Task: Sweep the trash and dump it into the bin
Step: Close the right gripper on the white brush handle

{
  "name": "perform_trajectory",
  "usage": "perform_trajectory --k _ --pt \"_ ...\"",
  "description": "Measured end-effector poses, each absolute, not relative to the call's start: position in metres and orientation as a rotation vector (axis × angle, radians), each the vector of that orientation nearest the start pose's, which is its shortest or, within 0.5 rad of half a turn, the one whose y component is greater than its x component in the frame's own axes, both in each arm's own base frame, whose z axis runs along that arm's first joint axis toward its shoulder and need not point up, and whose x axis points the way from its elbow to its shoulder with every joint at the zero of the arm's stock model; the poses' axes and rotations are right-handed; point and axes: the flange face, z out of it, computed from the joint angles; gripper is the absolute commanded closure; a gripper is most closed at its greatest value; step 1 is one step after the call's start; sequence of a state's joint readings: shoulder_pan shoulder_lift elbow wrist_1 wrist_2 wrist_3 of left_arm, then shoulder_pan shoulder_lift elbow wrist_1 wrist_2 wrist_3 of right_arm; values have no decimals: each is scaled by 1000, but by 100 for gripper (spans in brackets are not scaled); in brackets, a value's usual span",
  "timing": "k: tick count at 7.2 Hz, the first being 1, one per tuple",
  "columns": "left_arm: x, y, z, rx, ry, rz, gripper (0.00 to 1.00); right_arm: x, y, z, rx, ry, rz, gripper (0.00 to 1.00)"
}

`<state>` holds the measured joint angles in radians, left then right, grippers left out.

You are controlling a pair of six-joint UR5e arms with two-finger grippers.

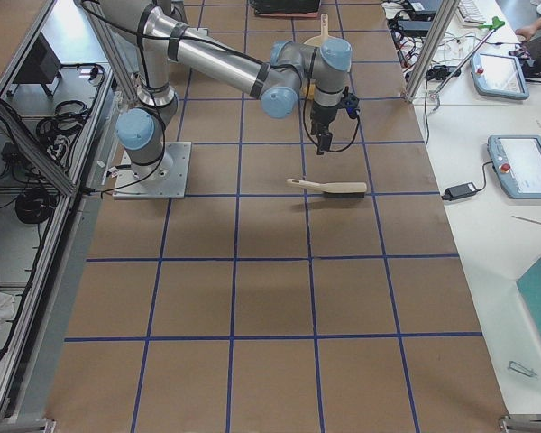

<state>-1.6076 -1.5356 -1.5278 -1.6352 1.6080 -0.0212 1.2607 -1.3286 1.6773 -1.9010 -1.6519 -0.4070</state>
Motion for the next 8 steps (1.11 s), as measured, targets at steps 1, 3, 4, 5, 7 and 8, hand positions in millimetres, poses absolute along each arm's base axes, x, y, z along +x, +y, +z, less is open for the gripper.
perform_trajectory --k 1,3,4,5,7,8 --pt "-147 -472 520 25 3104 -23 0 -79 -575 324 -88 3201 112 7" --pt "-147 -472 520 24 3104 -23 0 -99 -563 281 -25 3193 154 29" --pt "-147 -472 520 24 3104 -23 0 -102 -560 267 -16 3198 148 31" --pt "-147 -472 520 24 3104 -23 0 -103 -559 258 -15 3198 155 32" --pt "-147 -472 520 23 3104 -24 0 -104 -560 248 -15 3198 152 32" --pt "-147 -472 520 23 3104 -24 0 -105 -562 244 -15 3199 152 33"
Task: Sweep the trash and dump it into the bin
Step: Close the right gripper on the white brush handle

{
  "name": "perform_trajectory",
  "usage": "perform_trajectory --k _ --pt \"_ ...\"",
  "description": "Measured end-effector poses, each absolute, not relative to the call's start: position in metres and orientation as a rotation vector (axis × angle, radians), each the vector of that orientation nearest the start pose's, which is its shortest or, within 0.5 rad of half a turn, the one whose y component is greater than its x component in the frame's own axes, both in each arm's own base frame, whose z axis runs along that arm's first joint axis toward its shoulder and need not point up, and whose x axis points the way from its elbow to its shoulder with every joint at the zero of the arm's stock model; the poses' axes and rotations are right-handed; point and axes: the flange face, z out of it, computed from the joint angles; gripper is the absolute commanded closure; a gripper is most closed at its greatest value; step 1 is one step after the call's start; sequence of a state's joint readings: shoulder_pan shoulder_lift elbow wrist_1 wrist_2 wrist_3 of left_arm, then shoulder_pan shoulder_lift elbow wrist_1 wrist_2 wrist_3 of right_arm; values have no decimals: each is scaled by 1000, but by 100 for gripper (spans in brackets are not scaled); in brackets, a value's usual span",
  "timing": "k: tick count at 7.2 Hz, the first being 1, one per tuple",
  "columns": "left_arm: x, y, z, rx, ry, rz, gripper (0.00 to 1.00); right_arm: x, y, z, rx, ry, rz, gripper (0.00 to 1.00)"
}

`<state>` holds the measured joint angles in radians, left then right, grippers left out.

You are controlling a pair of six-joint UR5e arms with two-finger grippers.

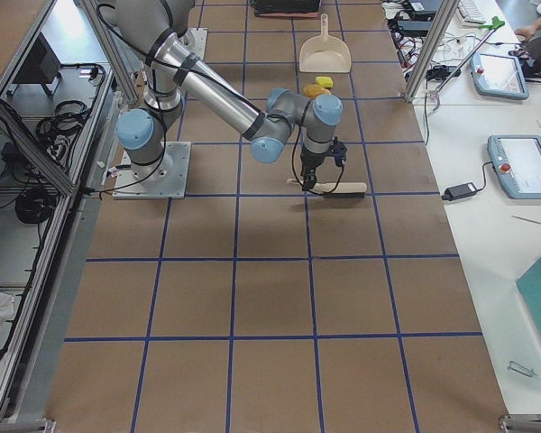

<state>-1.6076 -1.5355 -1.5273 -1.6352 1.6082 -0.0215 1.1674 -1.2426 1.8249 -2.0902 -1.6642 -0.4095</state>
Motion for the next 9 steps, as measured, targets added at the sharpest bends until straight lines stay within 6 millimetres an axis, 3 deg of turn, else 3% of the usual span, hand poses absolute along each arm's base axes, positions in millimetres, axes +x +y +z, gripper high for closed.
perform_trajectory --k 2,5,7,9 --pt "-147 -472 520 22 3105 -22 0 -106 -563 238 -13 3197 158 48" --pt "-147 -472 519 24 3105 -22 0 -107 -564 233 -13 3198 161 91" --pt "-147 -472 520 25 3105 -23 0 -108 -566 234 -14 3204 149 100" --pt "-147 -472 520 27 3104 -24 0 -108 -569 239 -12 3211 130 100"
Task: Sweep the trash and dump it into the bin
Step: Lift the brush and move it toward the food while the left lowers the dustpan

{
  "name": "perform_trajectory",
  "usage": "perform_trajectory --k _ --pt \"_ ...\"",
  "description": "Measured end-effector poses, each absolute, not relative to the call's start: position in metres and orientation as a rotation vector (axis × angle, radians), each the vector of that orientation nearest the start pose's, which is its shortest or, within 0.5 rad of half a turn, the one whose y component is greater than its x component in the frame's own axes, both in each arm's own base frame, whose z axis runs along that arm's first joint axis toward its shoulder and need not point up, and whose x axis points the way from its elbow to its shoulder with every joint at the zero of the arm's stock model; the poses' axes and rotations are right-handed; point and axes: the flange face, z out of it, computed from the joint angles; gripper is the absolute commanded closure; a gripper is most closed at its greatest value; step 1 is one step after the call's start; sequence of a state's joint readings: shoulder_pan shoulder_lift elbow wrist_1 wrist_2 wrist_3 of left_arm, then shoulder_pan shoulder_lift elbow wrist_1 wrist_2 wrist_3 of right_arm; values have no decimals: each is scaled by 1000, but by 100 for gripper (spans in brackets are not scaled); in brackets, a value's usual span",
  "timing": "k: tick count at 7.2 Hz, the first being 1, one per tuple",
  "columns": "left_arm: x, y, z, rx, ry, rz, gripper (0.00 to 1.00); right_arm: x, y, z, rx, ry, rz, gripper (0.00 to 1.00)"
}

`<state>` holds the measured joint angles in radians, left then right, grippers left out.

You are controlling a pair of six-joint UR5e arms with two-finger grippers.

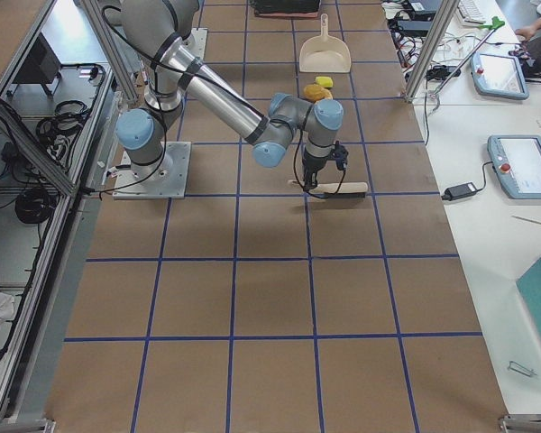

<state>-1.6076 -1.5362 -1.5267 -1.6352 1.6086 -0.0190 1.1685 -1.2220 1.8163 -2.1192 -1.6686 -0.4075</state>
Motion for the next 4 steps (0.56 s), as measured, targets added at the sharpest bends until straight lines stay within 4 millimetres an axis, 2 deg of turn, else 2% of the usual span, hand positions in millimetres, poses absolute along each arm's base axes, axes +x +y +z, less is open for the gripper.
perform_trajectory --k 1,2,4 --pt "-147 -472 520 27 3104 -24 0 -102 -572 248 -19 3216 101 100" --pt "-147 -472 521 27 3104 -26 0 -84 -578 262 -56 3221 63 100" --pt "-146 -471 521 25 3103 -27 0 -11 -580 281 -120 3220 60 100"
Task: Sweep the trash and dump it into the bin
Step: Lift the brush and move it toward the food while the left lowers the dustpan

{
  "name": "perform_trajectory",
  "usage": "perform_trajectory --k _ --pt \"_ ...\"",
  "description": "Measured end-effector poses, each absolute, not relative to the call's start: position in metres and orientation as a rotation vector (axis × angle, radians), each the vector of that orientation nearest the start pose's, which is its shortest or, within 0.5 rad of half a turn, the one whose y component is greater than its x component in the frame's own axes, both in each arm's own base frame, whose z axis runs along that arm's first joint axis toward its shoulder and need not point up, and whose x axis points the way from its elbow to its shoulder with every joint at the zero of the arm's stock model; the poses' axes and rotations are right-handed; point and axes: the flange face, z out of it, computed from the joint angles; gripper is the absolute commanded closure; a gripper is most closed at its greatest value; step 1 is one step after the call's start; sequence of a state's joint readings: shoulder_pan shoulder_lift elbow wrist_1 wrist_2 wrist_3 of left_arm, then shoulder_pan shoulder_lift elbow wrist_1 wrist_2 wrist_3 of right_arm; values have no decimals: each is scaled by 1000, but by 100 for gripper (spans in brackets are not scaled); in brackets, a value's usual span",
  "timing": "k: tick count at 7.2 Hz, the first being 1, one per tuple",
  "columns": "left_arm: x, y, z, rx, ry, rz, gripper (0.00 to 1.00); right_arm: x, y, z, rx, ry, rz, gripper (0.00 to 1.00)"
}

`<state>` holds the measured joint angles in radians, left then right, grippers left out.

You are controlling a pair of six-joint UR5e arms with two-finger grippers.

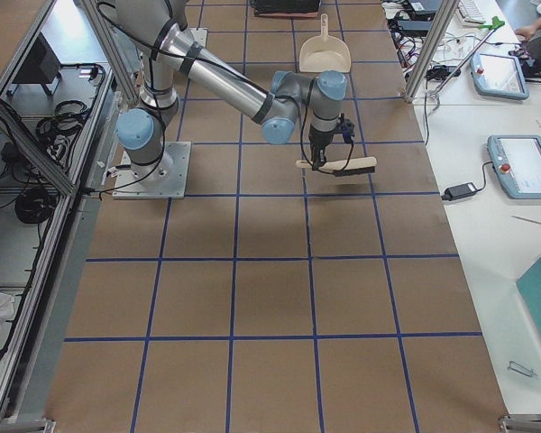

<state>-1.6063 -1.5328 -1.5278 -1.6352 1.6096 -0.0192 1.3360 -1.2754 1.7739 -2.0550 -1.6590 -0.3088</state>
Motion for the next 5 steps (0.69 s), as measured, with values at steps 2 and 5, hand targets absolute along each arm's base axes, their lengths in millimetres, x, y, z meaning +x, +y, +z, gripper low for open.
perform_trajectory --k 2,5 --pt "-146 -472 520 28 3102 -26 0 60 -562 299 2 3221 86 100" --pt "-134 -501 497 143 3096 -103 0 161 -531 301 180 3235 129 100"
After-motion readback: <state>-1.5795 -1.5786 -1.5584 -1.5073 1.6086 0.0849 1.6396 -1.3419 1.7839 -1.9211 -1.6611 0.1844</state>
